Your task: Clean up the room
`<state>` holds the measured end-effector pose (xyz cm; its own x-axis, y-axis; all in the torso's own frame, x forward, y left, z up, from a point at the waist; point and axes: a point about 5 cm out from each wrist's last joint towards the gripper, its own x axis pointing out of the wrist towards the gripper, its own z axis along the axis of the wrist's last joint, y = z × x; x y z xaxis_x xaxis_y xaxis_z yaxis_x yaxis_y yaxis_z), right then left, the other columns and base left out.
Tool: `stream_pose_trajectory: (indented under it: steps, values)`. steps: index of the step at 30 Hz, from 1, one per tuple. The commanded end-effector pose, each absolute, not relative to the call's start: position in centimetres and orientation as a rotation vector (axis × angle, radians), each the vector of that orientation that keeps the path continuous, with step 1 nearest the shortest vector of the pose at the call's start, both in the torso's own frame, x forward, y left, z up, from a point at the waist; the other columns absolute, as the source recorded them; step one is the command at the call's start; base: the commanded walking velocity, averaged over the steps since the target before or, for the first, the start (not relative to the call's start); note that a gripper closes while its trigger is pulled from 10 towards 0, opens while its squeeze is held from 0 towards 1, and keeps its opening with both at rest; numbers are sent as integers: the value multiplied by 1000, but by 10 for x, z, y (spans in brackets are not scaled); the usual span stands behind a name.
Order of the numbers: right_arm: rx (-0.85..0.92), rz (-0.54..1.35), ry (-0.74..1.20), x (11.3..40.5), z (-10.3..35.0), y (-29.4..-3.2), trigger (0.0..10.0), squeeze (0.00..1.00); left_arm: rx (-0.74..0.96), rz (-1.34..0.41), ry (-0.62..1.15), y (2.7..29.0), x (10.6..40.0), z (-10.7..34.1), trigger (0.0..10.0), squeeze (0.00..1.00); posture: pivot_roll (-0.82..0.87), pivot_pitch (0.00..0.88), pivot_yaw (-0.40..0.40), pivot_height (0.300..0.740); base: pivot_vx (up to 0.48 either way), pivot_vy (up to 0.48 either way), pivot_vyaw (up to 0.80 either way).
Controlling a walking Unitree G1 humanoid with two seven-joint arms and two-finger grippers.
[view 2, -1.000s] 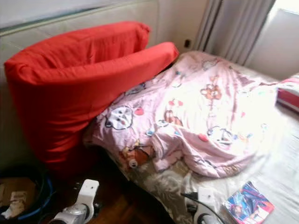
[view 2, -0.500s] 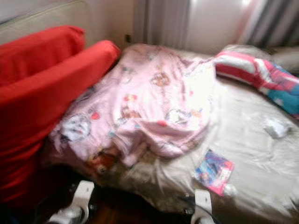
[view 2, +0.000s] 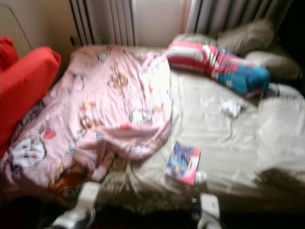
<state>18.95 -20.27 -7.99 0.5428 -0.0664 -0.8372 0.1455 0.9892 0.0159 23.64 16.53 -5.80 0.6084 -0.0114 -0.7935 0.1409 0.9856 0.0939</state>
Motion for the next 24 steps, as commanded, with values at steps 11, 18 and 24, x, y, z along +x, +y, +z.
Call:
stream_pose_trajectory:
  steps: [11, 18, 24]
  values:
    - [110, -144, 942, 193, -78, -197, 10000, 0, 184, -76, 947, 176, 229, -62, 10000, 0, -78, 10, -21, 740, 0, -76, -215]
    - [116, -155, 933, 193, -78, -197, 10000, 0, 181, -74, 949, 176, 228, -62, 10000, 0, -78, 12, -21, 740, 0, -272, 0]
    - [113, -157, 930, 193, -78, -197, 10000, 0, 176, -70, 950, 176, 228, -62, 10000, 0, -77, 13, -21, 740, 0, -125, 0]
